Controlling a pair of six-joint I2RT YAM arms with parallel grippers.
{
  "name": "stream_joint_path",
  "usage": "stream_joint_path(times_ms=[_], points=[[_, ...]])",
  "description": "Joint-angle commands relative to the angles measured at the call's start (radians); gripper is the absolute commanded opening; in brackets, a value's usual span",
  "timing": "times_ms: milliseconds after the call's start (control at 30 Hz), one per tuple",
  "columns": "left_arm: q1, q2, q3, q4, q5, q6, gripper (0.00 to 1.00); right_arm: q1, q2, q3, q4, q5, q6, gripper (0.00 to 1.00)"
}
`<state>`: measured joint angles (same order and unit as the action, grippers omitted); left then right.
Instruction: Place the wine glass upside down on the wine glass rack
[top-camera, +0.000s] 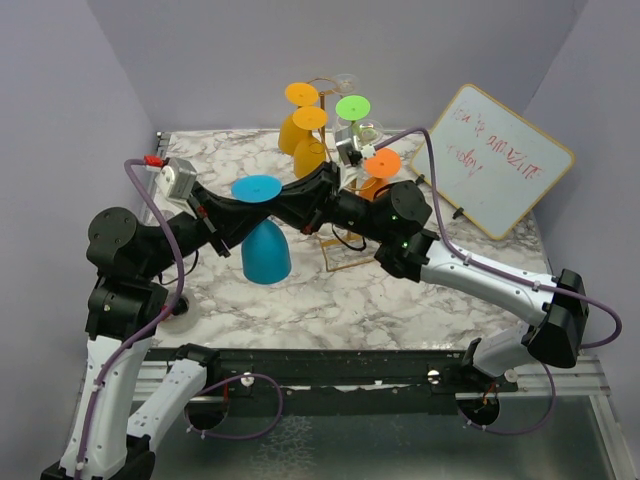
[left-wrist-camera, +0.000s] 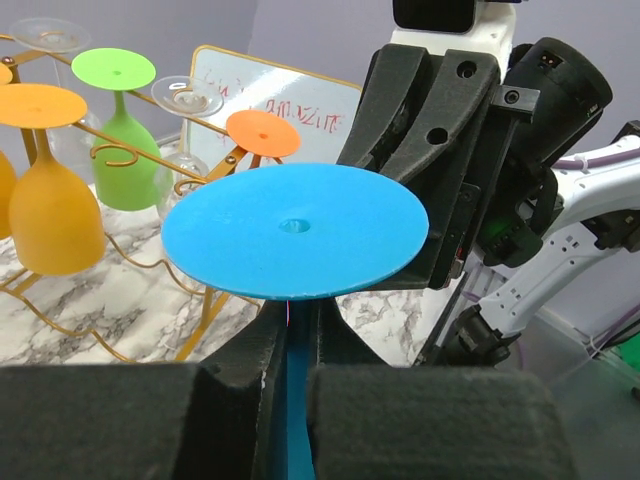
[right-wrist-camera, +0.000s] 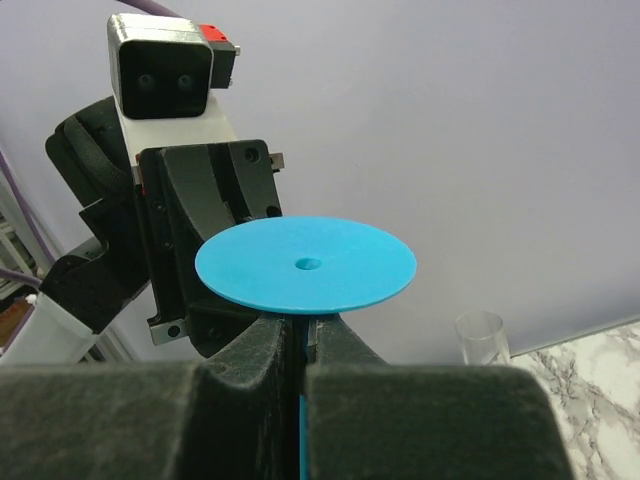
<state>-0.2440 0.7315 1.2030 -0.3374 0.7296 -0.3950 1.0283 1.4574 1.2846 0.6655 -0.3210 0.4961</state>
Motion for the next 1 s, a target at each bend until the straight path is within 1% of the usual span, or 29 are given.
stream_joint_path(times_ms=[0, 133, 167, 233, 333, 367, 433, 533, 667, 833, 967], points=[[0.0, -0.045, -0.049, 0.051, 0.024, 0.028, 0.0, 0.005, -0.022, -0.005, 0.061, -0.025, 0.003, 0.01], [0.0, -0.065, -0.061, 0.061, -0.005, 0.041, 0.0, 0.005, -0.028, -0.006, 0.053, -0.007, 0.014, 0.01], [0.0, -0.066, -0.062, 0.061, -0.021, 0.044, 0.0, 0.005, -0.031, -0.007, 0.046, 0.0, 0.015, 0.06], [0.0, -0.068, -0.065, 0.061, -0.051, 0.048, 0.0, 0.006, -0.039, -0.017, 0.04, 0.016, 0.022, 0.23], [0.0, -0.068, -0.069, 0.061, -0.117, 0.05, 0.0, 0.006, -0.06, -0.042, 0.038, 0.051, 0.03, 0.43], [0.0, -0.068, -0.071, 0.061, -0.143, 0.05, 0.0, 0.006, -0.068, -0.054, 0.041, 0.06, 0.03, 0.48], [0.0, -0.067, -0.074, 0.066, -0.192, 0.049, 0.0, 0.006, -0.092, -0.08, 0.049, 0.076, 0.028, 0.55], [0.0, -0.064, -0.081, 0.089, -0.257, 0.043, 0.0, 0.006, -0.127, -0.111, 0.042, 0.092, 0.012, 0.59], [0.0, -0.049, -0.101, 0.136, -0.313, 0.05, 0.0, 0.006, -0.197, -0.149, 0.011, 0.121, -0.016, 0.59], [0.0, 0.015, -0.128, 0.204, -0.298, 0.112, 0.0, 0.005, -0.317, -0.2, -0.05, 0.198, -0.065, 0.59], [0.0, 0.101, -0.139, 0.296, -0.229, 0.172, 0.0, 0.006, -0.415, -0.247, -0.111, 0.261, -0.113, 0.59]])
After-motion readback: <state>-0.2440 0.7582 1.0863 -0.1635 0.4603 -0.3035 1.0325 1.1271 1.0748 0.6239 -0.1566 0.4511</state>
